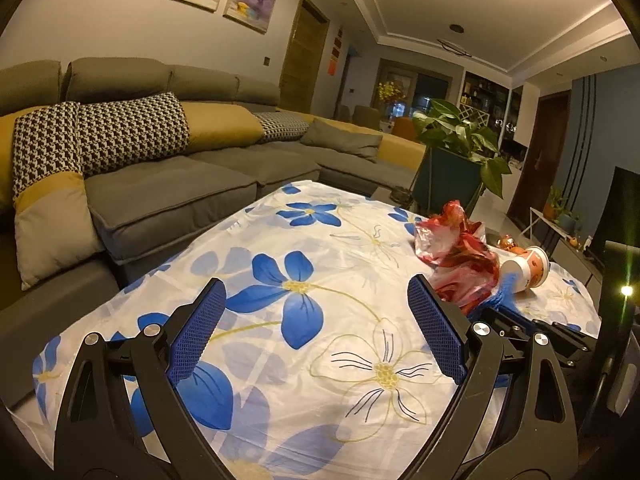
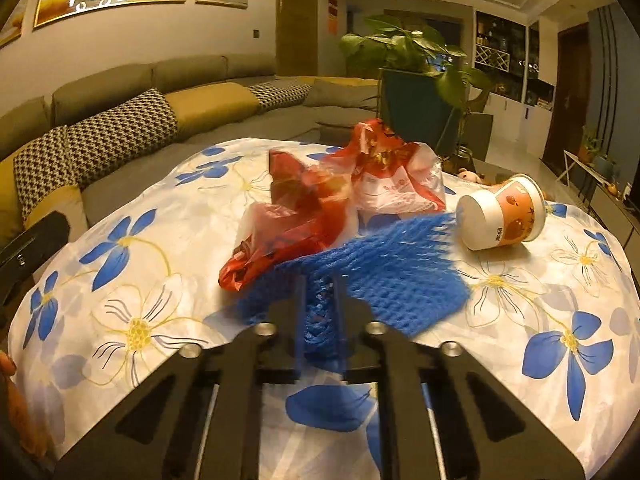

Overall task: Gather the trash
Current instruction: 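Grasp the blue foam net with the right tool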

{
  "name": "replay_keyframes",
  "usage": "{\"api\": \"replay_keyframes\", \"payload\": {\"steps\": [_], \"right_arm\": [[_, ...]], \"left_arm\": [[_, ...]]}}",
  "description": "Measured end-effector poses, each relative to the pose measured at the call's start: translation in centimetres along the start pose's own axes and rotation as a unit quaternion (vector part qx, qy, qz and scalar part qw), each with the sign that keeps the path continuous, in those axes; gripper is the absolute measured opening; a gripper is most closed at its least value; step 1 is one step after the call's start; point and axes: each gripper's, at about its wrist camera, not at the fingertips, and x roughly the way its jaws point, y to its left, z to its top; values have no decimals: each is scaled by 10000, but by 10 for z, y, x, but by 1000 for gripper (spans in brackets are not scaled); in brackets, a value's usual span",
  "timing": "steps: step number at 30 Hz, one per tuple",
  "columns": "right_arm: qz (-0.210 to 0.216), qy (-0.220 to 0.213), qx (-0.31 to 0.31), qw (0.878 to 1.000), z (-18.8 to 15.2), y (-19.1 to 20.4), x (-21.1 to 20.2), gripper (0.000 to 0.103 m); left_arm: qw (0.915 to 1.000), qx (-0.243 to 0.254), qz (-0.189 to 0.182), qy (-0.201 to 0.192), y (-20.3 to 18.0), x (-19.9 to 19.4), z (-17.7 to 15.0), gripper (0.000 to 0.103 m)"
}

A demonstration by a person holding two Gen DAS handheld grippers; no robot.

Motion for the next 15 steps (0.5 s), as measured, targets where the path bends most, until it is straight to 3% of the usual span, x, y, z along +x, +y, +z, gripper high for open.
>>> {"api": "replay_keyframes", "payload": {"steps": [6, 15], "right_arm": [[18, -358, 166, 9992, 1, -9, -26, 6], [-638, -1024, 594, 9909, -10, -59, -84, 6]], "left_arm": [[9998, 165, -125, 0, -13, -1, -1, 91], [9969, 479, -614, 90, -56, 4, -7, 91]]}}
